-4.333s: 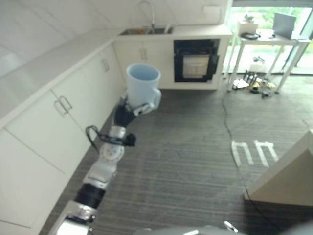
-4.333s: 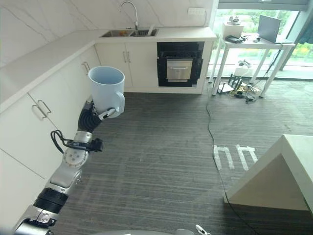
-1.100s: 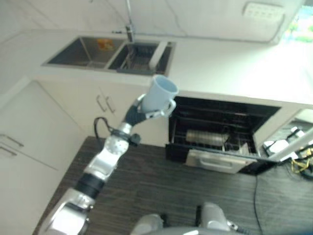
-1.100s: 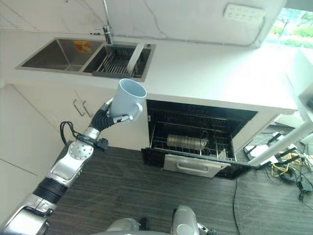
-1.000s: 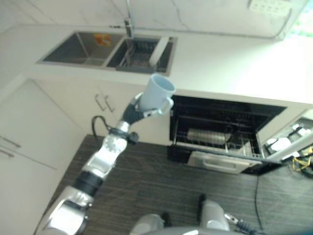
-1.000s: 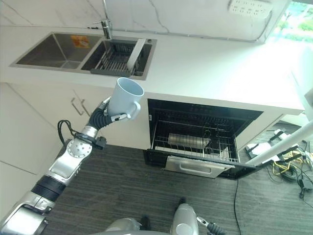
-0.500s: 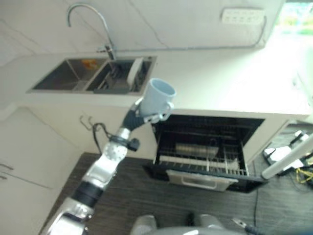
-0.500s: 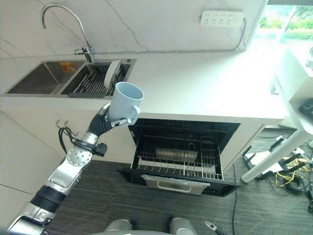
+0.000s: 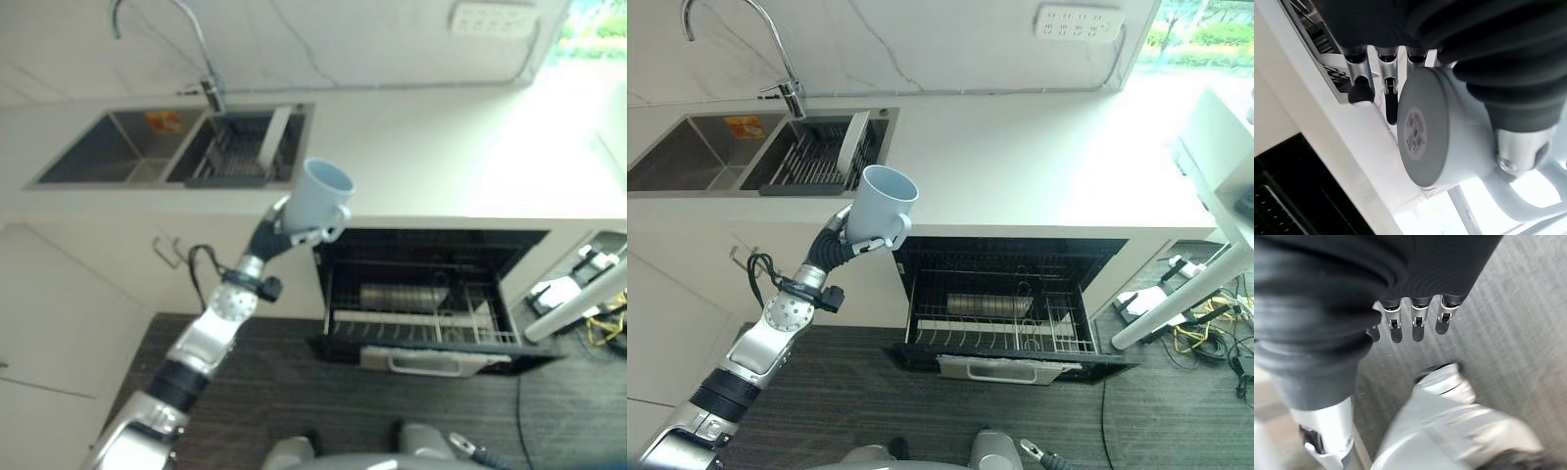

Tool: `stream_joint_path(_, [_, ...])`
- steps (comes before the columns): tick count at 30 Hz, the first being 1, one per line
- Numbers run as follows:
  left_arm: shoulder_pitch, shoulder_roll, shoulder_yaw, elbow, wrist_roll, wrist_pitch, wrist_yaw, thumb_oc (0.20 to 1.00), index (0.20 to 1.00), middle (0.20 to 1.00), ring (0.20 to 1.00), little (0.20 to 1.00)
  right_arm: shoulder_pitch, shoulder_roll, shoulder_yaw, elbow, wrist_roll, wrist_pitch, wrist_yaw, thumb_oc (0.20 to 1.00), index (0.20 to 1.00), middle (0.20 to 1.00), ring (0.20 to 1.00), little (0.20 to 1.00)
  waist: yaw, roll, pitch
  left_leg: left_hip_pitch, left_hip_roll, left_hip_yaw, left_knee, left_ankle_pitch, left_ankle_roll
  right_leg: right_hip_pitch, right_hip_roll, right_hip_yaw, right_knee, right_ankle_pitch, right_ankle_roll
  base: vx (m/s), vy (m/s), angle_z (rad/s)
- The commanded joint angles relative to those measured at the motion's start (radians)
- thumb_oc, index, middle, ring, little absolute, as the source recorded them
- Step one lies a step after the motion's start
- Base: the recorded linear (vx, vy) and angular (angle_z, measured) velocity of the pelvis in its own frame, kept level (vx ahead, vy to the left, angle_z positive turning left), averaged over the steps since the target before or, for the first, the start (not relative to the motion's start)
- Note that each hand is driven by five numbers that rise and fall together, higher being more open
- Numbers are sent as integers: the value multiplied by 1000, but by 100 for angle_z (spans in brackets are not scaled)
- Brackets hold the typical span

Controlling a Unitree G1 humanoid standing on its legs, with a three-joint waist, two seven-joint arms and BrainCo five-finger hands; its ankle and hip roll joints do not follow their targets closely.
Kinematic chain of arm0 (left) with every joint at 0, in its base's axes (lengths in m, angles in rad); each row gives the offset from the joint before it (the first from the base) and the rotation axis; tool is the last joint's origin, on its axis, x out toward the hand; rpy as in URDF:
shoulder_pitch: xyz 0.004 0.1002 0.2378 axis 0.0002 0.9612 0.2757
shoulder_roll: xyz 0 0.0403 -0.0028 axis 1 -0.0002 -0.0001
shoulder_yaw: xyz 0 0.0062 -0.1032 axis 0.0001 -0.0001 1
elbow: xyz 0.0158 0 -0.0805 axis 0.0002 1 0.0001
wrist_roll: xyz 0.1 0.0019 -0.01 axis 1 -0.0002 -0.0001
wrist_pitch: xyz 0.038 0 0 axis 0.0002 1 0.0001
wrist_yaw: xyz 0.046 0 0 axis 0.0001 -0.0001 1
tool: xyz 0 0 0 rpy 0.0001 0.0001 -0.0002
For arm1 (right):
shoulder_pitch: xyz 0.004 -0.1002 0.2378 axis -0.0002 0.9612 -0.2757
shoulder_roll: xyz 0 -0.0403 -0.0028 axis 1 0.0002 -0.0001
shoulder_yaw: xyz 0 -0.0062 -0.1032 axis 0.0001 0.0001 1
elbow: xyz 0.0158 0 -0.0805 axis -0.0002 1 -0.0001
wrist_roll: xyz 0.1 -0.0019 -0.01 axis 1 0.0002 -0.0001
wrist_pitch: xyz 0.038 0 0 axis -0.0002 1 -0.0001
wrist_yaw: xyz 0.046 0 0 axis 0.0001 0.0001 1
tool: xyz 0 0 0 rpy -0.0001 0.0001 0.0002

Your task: Place the dishes in the dishwasher.

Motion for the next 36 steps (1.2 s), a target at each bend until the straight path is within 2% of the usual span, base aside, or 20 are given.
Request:
stream_joint_path(1, [-17,18,78,-32,-1,-98,2,200,200,200,200,200,23,-39,3,-91,40,-115,70,1000,1000,1000,1000,1000,-19,-7,-24,-95,48,-25,110,-50,-15,34,-35,-35,-48,29,44,-38,-60,-9])
stream_joint_path(2, [-12,22,87,-17,-14,-116,-6,200,200,200,200,200,57,-48,2,-176,35,-145,73,1000,1000,1000,1000,1000,-33,-18,-25,-90,50,-17,110,-53,-13,31,-34,-26,-48,34,47,-65,-104,-10])
stream_joint_path(3, [-8,18,103,-2,-55,-126,-27,200,200,200,200,200,111,-65,-20,-332,64,-129,75,1000,1000,1000,1000,1000,-60,-38,-28,-83,55,1,110,-57,-11,25,-33,-12,-48,40,55,-64,-99,-14])
stream_joint_path(4, [-7,12,104,0,-73,-125,-30,200,200,200,200,200,127,-70,-30,-383,74,-99,99,1000,1000,1000,1000,1000,-70,-44,-28,-81,57,7,110,-59,-10,22,-32,-7,-48,42,57,-63,-92,-24])
stream_joint_path(6, [2,-7,112,-4,-120,-120,-43,200,200,200,200,200,168,-89,-36,-516,15,36,285,1000,1000,1000,1000,1000,-90,-60,-29,-73,61,18,110,-61,-10,17,-28,8,-48,47,59,-43,-68,-54])
stream_joint_path(7, [6,-10,112,6,-142,-132,-53,200,200,200,200,200,189,-104,-15,-587,-22,67,333,1000,1000,1000,1000,1000,-96,-71,-30,-68,62,26,110,-61,-11,16,-29,13,-48,50,62,-43,-99,-60])
stream_joint_path(9, [15,-17,111,11,-189,-143,-71,200,200,200,200,200,223,-153,-7,-701,5,121,431,1000,1000,1000,1000,1000,-105,-92,-37,-58,63,38,110,-63,-11,14,-29,21,-48,55,68,-31,-94,-38])
stream_joint_path(11, [4,-26,98,51,-262,-179,-72,200,200,200,200,200,261,-279,-33,-856,63,203,601,1000,1000,1000,1000,1000,-128,-114,-50,-46,65,61,110,-66,-11,9,-31,30,-48,65,76,-21,-41,-22])
stream_joint_path(12, [-2,-26,91,61,-277,-194,-69,200,200,200,200,200,269,-309,-45,-901,82,229,630,1000,1000,1000,1000,1000,-134,-117,-53,-42,65,66,110,-67,-11,7,-30,35,-48,68,78,-28,15,-43])
stream_joint_path(13, [-12,-30,81,79,-301,-229,-72,200,200,200,200,200,293,-370,-78,-990,124,241,707,1000,1000,1000,1000,1000,-153,-123,-60,-37,65,79,110,-69,-10,0,-27,51,-48,76,82,-24,25,-38])
stream_joint_path(18, [-24,-28,59,103,-305,-290,-32,200,200,200,200,200,293,-450,-160,-1222,247,273,833,1000,1000,1000,1000,1000,-186,-125,-66,-18,63,107,110,-81,-5,-5,-19,85,-48,85,88,-26,48,-44])
stream_joint_path(20, [-19,-27,61,103,-331,-315,-74,200,200,200,200,200,269,-465,-206,-1317,297,274,838,1000,1000,1000,1000,1000,-198,-121,-72,-12,61,122,110,-86,0,-10,-14,103,-48,90,89,-20,70,-45])
stream_joint_path(21, [-14,-32,60,96,-401,-324,-152,200,200,200,200,200,252,-467,-225,-1347,323,254,834,1000,1000,1000,1000,1000,-202,-117,-76,-11,62,129,110,-88,2,-14,-12,111,-48,92,89,-14,86,-48])
stream_joint_path(23, [-2,-58,41,70,-531,-288,-314,200,200,200,200,200,178,-443,-249,-1392,395,244,795,1000,1000,1000,1000,1000,-211,-104,-81,-7,65,143,110,-93,5,-18,-5,128,-48,94,87,-3,91,-33])
stream_joint_path(26, [-12,-82,16,70,-666,-238,-421,200,200,200,200,200,70,-396,-247,-1404,450,232,706,1000,1000,1000,1000,1000,-217,-84,-85,-1,66,156,110,-101,8,-18,-3,139,-48,92,86,19,101,-21])
stream_joint_path(27, [-23,-98,6,71,-743,-191,-495,200,200,200,200,200,21,-354,-235,-1402,450,207,632,1000,1000,1000,1000,1000,-220,-70,-88,5,65,164,110,-106,13,-15,-4,143,-48,89,85,40,103,-5])
stream_joint_path(31, [-17,-123,-19,30,-795,-92,-596,200,200,200,200,200,-33,-302,-199,-1404,456,210,572,1000,1000,1000,1000,1000,-212,-52,-93,9,62,168,110,-113,18,-9,-11,139,-48,82,83,32,73,0])
stream_joint_path(33, [-20,-123,-46,15,-804,-67,-626,200,200,200,200,200,-60,-297,-168,-1404,474,195,527,1000,1000,1000,1000,1000,-203,-47,-93,9,62,166,110,-113,19,-6,-14,133,-48,79,82,31,45,9])
stream_joint_path(34, [-22,-122,-78,-7,-811,-35,-659,200,200,200,200,200,-104,-306,-133,-1383,453,137,434,1000,1000,1000,1000,1000,-184,-43,-93,9,58,154,110,-114,20,4,-19,122,-48,73,80,40,34,15])
stream_joint_path(36, [-21,-120,-95,-29,-796,-17,-664,200,200,200,200,200,-130,-313,-114,-1375,453,106,380,1000,1000,1000,1000,1000,-171,-41,-93,9,56,145,110,-114,20,9,-22,115,-48,70,79,28,20,13])
